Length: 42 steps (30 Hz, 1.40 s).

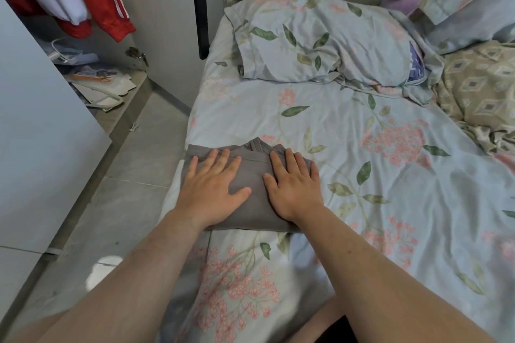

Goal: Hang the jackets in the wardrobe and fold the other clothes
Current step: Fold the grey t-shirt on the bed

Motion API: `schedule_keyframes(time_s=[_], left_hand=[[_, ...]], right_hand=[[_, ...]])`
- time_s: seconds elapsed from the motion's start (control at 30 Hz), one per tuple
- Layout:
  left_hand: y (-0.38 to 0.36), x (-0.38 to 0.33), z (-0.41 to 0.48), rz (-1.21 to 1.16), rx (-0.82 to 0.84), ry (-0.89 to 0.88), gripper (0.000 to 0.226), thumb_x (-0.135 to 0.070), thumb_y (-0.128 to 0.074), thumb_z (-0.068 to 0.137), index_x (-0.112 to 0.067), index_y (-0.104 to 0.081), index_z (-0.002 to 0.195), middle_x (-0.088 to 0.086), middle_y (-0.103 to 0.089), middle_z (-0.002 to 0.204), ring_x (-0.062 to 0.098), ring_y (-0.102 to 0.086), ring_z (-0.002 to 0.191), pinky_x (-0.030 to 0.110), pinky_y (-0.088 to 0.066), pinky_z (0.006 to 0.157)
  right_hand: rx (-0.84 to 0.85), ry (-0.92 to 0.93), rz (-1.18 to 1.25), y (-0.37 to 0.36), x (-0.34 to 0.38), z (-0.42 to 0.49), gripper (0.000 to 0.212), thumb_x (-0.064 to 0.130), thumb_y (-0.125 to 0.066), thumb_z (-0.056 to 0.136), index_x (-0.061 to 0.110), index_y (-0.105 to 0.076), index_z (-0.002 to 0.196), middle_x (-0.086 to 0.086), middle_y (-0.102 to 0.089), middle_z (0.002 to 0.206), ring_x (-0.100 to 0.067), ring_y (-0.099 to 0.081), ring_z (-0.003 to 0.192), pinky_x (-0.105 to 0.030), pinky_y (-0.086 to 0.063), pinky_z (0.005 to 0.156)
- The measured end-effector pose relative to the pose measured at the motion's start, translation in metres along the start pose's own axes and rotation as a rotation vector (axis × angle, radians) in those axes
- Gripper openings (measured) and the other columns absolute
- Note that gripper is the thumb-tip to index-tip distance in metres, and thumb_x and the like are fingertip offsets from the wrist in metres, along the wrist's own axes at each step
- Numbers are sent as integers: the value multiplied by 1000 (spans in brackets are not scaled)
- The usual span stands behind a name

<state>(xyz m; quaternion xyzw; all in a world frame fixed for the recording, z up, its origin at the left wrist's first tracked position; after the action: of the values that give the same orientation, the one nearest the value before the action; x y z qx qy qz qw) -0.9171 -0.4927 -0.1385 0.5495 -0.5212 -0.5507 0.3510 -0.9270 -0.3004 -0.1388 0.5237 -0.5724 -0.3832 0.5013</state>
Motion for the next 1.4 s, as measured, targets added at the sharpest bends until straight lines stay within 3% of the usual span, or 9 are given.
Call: schedule_keyframes(time_s=[0.17,0.3,0.57,0.67,0.77,0.83,0.93,1.13,1.4], left_hand=[[11,1,-5,-225,-135,41,75,-66,-41,88,-30,-30,153,-2,-17,165,17,-8,152,41,-3,123],[24,4,-39,-498,-418,507,67,-48,-68,83,-11,-50,136,15,-50,137,34,-43,128,45,-35,108],[39,17,-70,-1048,-141,724,53,-33,-81,78,1,-60,113,18,-68,113,32,-66,99,43,-53,90],[45,22,-81,-1384,27,741,39,-26,-81,79,-4,-69,110,16,-74,99,31,-69,94,47,-54,93],[51,25,-90,-1474,141,777,19,-25,-75,82,-10,-70,94,10,-75,72,26,-71,70,34,-57,70],[52,26,-94,-1505,135,799,12,-21,-71,85,-11,-68,88,9,-73,63,25,-69,57,28,-52,54],[51,25,-95,-1526,83,801,4,-13,-67,85,-11,-68,88,9,-72,62,28,-66,66,31,-51,60],[65,35,-75,-1556,-180,688,31,-4,-63,83,1,-67,113,23,-69,104,36,-67,95,51,-53,88],[61,54,-8,-1678,-67,621,21,-22,-72,85,-8,-72,100,12,-77,91,22,-74,73,29,-57,54]], right_hand=[[4,-7,50,1,1,2,74,66,-6,90,35,-8,157,-4,-6,167,-23,-1,153,-48,7,121],[-224,-131,236,20,0,-16,74,57,-44,93,20,-26,154,-13,-20,162,-31,-19,148,-44,-15,122],[-5,-650,938,40,-12,-58,42,34,-71,81,3,-55,105,-9,-61,97,-25,-60,81,-38,-55,70],[166,-751,1247,46,-12,-70,36,32,-79,78,9,-59,98,-9,-67,95,-28,-65,84,-39,-56,70],[263,-730,1325,51,-9,-76,25,26,-77,81,10,-65,95,-13,-72,92,-32,-70,82,-39,-59,63],[266,-693,1343,53,-7,-77,22,24,-75,82,11,-66,97,-13,-72,97,-34,-69,89,-47,-59,79],[244,-639,1355,50,0,-73,22,18,-73,82,13,-67,103,-13,-72,100,-34,-67,95,-52,-54,92],[119,-499,1519,45,7,-46,21,18,-74,82,21,-71,102,-8,-76,98,-31,-69,95,-42,-57,76],[-28,-359,1421,55,-19,6,21,31,-73,88,16,-73,102,-6,-76,101,-23,-73,92,-38,-58,76]])
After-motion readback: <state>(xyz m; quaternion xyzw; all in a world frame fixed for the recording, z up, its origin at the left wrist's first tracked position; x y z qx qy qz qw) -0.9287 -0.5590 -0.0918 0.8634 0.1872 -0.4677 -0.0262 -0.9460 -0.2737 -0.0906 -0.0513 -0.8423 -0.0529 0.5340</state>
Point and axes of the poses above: each hand's wrist, its own z-axis towards the middle knuckle, its own y-axis out of the back of the hand, x = y × z, the point moved 3 cm from there along z, towards the middle knuckle
